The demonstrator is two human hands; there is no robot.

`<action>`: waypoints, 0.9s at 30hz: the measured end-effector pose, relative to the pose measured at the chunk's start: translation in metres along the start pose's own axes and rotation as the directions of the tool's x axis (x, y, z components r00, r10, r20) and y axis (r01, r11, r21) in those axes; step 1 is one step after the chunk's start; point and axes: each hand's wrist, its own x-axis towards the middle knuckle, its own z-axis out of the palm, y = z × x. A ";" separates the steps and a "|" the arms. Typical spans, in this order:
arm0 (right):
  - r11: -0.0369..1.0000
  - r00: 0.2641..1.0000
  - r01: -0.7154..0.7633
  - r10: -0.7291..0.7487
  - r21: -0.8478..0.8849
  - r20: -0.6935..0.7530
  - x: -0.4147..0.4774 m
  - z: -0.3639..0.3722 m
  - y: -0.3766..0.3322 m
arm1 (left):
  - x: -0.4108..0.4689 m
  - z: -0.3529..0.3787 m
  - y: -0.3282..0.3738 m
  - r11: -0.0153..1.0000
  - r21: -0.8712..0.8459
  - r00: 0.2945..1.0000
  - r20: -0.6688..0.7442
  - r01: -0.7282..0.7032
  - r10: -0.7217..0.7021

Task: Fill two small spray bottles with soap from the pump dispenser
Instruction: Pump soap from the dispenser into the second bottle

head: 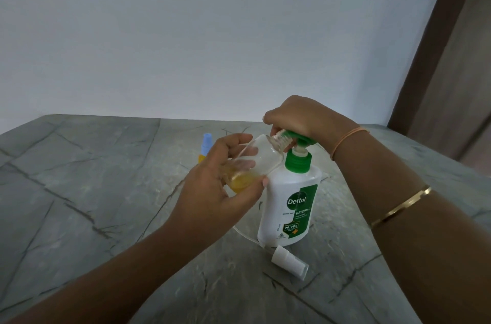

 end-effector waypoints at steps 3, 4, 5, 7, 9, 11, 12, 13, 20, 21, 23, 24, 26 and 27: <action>1.000 1.000 -0.023 0.023 0.015 0.013 -0.002 0.001 0.002 | 0.000 0.000 0.001 1.000 0.006 1.000 0.011 0.000 0.000; 0.999 0.999 -0.029 0.029 0.018 0.021 -0.004 0.001 0.003 | 0.000 0.000 0.001 1.000 0.010 1.000 0.012 0.000 0.000; 0.999 0.999 -0.033 0.033 0.024 0.029 -0.005 0.000 0.003 | 0.000 0.000 0.002 1.000 0.013 1.000 0.013 0.000 0.000; 0.999 0.999 -0.031 0.030 0.031 0.037 -0.006 0.000 0.002 | 0.000 0.000 0.001 1.000 0.015 1.000 0.011 0.003 -0.003; 1.000 1.000 -0.014 0.014 0.011 0.021 -0.005 0.001 0.002 | 0.000 0.000 0.000 1.000 0.028 1.000 0.011 0.001 -0.001; 1.000 1.000 0.013 -0.014 -0.024 -0.008 -0.004 0.003 0.000 | -0.001 -0.001 -0.001 0.999 0.047 1.000 0.009 -0.001 0.001; 0.999 0.999 0.029 -0.029 -0.037 -0.016 -0.003 0.003 0.000 | 0.000 -0.001 -0.001 0.998 0.057 1.000 0.008 -0.004 0.003; 0.998 0.999 0.040 -0.041 -0.040 -0.015 -0.002 0.003 -0.001 | 0.000 -0.001 -0.001 0.998 0.069 1.000 0.007 -0.006 0.005; 0.999 0.999 0.025 -0.024 -0.033 0.026 0.000 -0.002 -0.004 | 0.001 0.001 -0.001 0.997 0.072 0.999 -0.032 -0.021 0.024; 0.999 1.000 0.018 -0.017 -0.032 0.018 0.000 -0.002 -0.003 | 0.001 0.001 0.000 0.997 0.068 0.999 -0.035 -0.022 0.024; 1.000 1.000 0.004 -0.004 -0.025 0.013 0.001 -0.001 -0.002 | 0.001 0.001 0.000 0.998 0.064 0.999 -0.035 -0.021 0.023; 1.000 1.000 -0.006 0.006 -0.014 0.018 0.002 0.000 -0.001 | 0.000 0.001 -0.001 0.998 0.064 0.999 -0.032 -0.021 0.023; 0.999 0.999 -0.031 0.030 0.012 0.041 0.002 0.002 0.001 | 0.000 0.001 -0.001 0.997 0.074 0.999 -0.026 -0.018 0.020; 0.999 0.998 -0.041 0.040 0.021 0.055 0.002 0.002 0.002 | 0.000 0.001 -0.001 0.997 0.077 1.000 -0.024 -0.017 0.019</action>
